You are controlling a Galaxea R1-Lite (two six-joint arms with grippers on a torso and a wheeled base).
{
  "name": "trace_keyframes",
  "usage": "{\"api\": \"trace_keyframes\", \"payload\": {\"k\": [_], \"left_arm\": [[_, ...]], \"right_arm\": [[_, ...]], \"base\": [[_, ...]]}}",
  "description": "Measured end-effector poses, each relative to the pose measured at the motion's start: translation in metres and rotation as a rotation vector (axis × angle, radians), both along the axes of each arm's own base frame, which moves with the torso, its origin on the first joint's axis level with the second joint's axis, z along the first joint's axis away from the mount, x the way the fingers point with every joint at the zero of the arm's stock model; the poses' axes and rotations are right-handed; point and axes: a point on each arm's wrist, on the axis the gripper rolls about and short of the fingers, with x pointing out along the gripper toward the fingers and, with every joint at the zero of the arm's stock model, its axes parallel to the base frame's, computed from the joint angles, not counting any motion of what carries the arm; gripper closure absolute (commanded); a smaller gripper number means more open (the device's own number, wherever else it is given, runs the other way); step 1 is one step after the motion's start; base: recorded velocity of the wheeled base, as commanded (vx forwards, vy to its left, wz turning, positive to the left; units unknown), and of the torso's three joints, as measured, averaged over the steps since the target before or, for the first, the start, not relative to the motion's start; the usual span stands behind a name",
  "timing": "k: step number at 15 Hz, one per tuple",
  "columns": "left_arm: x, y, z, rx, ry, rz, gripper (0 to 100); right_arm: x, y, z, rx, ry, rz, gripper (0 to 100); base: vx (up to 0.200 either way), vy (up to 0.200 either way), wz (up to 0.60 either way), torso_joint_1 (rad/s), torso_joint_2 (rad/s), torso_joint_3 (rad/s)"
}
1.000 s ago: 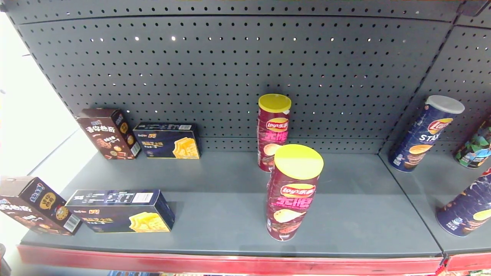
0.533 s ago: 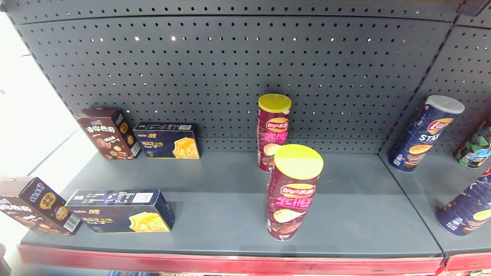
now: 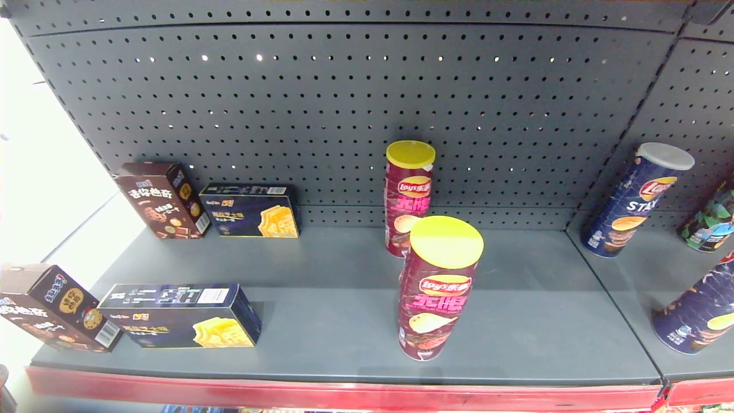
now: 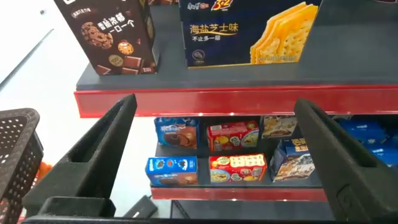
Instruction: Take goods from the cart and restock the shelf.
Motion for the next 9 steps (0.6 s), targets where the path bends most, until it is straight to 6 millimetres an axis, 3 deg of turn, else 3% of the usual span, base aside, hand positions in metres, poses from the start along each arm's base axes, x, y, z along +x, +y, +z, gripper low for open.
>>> {"api": "trace_keyframes", "payload": {"k": [2, 4, 7, 9], "left_arm": [[0.000, 0.000, 0.000, 0.000, 0.002, 0.000, 0], [0.000, 0.000, 0.000, 0.000, 0.002, -0.001, 0], [0.000, 0.000, 0.000, -0.001, 0.002, 0.001, 0], [0.000, 0.000, 0.000, -0.002, 0.002, 0.000, 0]], "right_arm": [[-0.005, -0.001, 0.022, 0.053, -0.046, 0.001, 0], [-0.003, -0.001, 0.057, 0.083, -0.061, 0.035, 0], [0.021, 0.009, 0.099, 0.015, 0.016, 0.153, 0], [0.042, 0.020, 0.115, -0.037, 0.085, 0.270, 0]], "base": [[0.000, 0.000, 0.00, 0.000, 0.00, 0.000], [0.000, 0.000, 0.00, 0.000, 0.00, 0.000], [0.000, 0.000, 0.00, 0.000, 0.00, 0.000], [0.000, 0.000, 0.00, 0.000, 0.00, 0.000]]}}
